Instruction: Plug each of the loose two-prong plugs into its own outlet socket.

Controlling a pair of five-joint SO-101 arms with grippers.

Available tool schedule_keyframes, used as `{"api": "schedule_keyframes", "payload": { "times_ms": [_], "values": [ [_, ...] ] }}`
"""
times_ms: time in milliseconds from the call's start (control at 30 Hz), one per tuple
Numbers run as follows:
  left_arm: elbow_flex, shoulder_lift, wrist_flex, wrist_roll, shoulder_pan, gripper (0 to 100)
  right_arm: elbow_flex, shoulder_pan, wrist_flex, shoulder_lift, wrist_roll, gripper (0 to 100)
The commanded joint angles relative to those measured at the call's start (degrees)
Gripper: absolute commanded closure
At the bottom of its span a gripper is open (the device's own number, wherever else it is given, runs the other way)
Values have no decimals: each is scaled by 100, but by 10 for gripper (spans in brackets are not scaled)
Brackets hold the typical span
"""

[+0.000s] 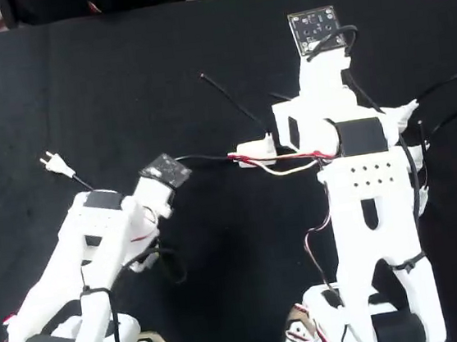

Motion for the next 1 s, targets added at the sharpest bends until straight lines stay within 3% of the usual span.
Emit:
{"api": "schedule_keyframes", "payload": {
  "times_ms": [0,100,367,867,967],
  "values": [
    [-4,-149,220,62,286,963,-48,-79,-70,-154,-53,980],
    [40,-123,185,44,259,955,-48,-79,-62,-154,-53,980],
    [462,-176,-369,35,110,746,-48,-79,-62,-154,-53,980],
    [-31,-185,-369,35,-251,748,31,-88,-97,-180,-35,980],
    [-31,-185,-387,-211,-444,809,31,-88,-97,-180,-35,980]
  ]
}}
